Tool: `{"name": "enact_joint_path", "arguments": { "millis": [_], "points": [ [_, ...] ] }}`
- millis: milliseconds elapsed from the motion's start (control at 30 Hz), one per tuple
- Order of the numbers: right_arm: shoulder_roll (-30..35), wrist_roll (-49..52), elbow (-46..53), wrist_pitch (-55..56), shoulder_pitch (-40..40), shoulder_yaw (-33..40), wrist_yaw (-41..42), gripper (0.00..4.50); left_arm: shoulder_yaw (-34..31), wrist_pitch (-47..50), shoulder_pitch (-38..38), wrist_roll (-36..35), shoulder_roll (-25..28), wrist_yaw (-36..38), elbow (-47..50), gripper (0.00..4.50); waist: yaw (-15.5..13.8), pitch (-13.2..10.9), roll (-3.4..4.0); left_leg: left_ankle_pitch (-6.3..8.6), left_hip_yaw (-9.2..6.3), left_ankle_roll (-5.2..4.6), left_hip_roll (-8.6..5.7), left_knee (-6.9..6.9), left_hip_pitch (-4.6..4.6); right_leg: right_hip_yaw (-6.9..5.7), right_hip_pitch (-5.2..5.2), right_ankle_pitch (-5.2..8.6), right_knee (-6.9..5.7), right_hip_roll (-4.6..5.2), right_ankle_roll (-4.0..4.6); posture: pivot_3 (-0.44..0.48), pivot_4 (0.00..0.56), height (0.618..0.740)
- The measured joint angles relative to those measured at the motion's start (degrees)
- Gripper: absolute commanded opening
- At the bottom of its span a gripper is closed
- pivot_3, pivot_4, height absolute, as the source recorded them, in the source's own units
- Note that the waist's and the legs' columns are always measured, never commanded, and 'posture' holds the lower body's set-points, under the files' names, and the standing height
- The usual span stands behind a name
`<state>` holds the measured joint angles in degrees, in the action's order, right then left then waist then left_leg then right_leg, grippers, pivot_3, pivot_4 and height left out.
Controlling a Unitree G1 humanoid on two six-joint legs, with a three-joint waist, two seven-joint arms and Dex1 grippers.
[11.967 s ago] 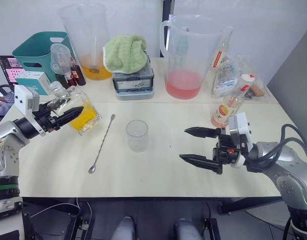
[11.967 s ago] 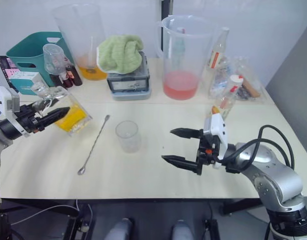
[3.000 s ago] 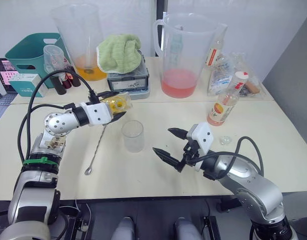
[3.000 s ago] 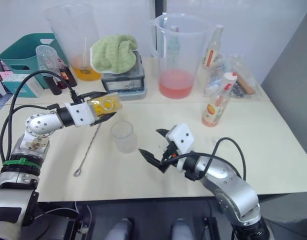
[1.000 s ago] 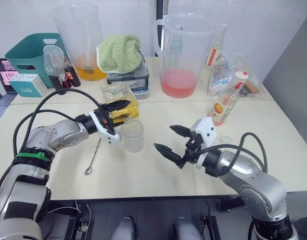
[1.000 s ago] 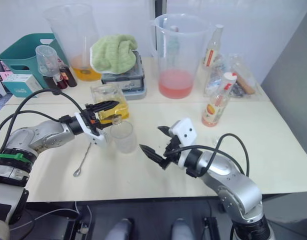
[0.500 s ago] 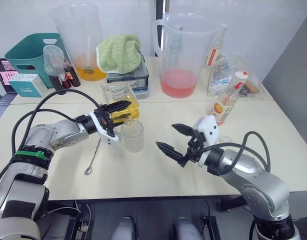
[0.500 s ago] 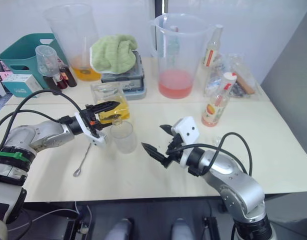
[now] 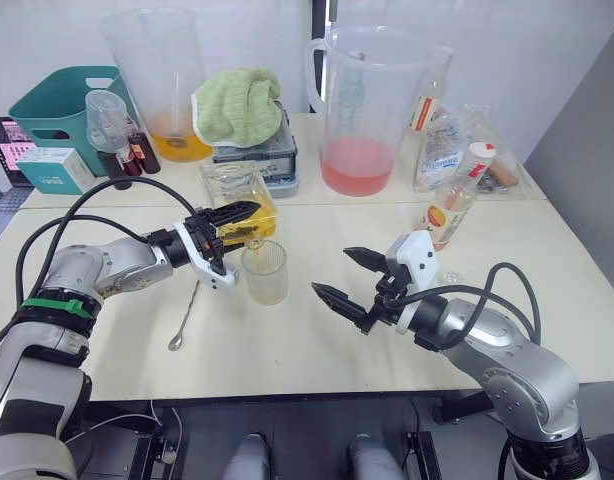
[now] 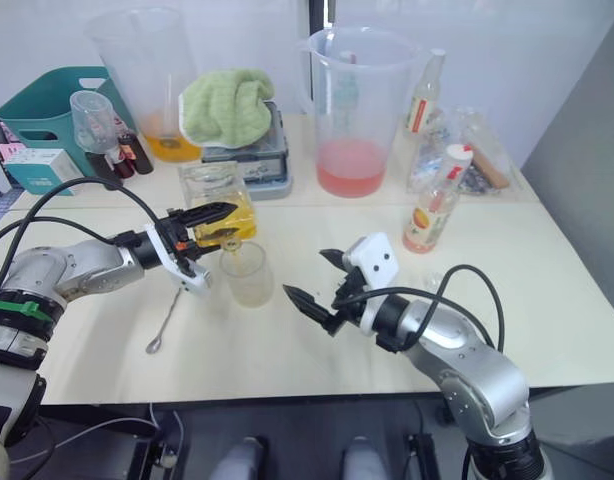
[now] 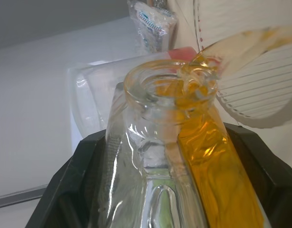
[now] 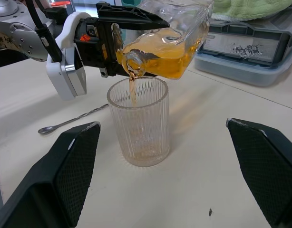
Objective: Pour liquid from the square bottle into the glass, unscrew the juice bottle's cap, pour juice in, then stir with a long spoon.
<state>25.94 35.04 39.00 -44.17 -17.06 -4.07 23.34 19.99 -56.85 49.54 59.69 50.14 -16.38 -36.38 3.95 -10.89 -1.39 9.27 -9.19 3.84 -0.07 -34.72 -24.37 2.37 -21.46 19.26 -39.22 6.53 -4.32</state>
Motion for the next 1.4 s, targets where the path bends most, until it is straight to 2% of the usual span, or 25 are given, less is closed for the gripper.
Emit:
{"name": "enact_joint_path", "arguments": {
  "millis": [333,500,733,833,1000,1200,1400],
  "points": [
    [0.00,0.01,0.00,0.00,0.00,0.00,-0.02,4.50,0.13,0.25,0.00,-1.65,-0.16,0.87,-0.39,2.83,0.00,0.00,0.00,0.00,0.00,0.00,0.00,0.00,0.00,0.00,0.00,0.00,-0.01,0.00,0.00,0.000,0.150,0.740],
    [-0.01,0.02,0.02,-0.01,0.00,0.00,-0.03,4.50,0.00,2.25,-0.19,-11.29,-2.45,9.05,-2.66,2.83,0.01,0.00,0.00,0.00,0.00,0.01,0.00,-0.01,-0.01,0.00,-0.01,0.00,-0.02,0.00,0.00,0.000,0.150,0.740],
    [-0.11,0.01,0.03,-0.01,0.01,-0.01,-0.30,4.50,-0.37,4.85,-2.57,-21.90,-2.88,19.50,-3.98,2.83,0.17,0.00,0.00,-0.02,0.00,0.03,0.01,-0.01,-0.10,0.01,-0.26,0.00,-0.25,0.00,0.00,0.000,0.150,0.740],
    [-0.43,0.01,0.04,-0.01,0.02,-0.06,-0.28,4.50,-1.54,5.71,-2.71,-26.46,-2.89,22.59,-3.98,2.83,0.21,0.01,-0.02,-0.11,-0.01,0.16,0.00,-0.13,-0.49,0.03,-0.67,0.00,-0.65,0.00,0.01,0.000,0.150,0.740],
    [-0.50,-0.12,-0.17,0.00,-0.06,-0.32,0.18,4.50,-6.71,7.73,-4.51,-38.52,-2.95,29.23,-2.89,2.83,0.29,0.01,-0.01,-0.15,-0.03,0.23,0.00,-0.13,-0.54,0.02,-0.73,-0.01,-0.75,0.00,0.01,0.000,0.150,0.740],
    [-0.21,-0.63,-2.24,0.09,-2.65,-1.11,1.95,4.50,-14.14,20.21,-9.22,-53.69,-3.90,38.33,1.26,2.83,0.96,0.01,-0.01,-0.16,-0.07,0.23,0.01,-0.14,-0.52,0.01,-0.74,-0.01,-0.76,-0.01,0.01,0.000,0.150,0.740],
    [0.72,-1.11,-6.50,0.73,-6.91,-2.02,6.24,4.50,-24.63,43.66,-14.08,-66.69,-4.36,41.60,8.98,2.83,1.76,0.02,-0.02,-0.16,-0.15,0.23,0.01,-0.15,-0.51,-0.01,-0.75,-0.01,-0.87,-0.03,0.01,0.000,0.150,0.740]
  ]
}}
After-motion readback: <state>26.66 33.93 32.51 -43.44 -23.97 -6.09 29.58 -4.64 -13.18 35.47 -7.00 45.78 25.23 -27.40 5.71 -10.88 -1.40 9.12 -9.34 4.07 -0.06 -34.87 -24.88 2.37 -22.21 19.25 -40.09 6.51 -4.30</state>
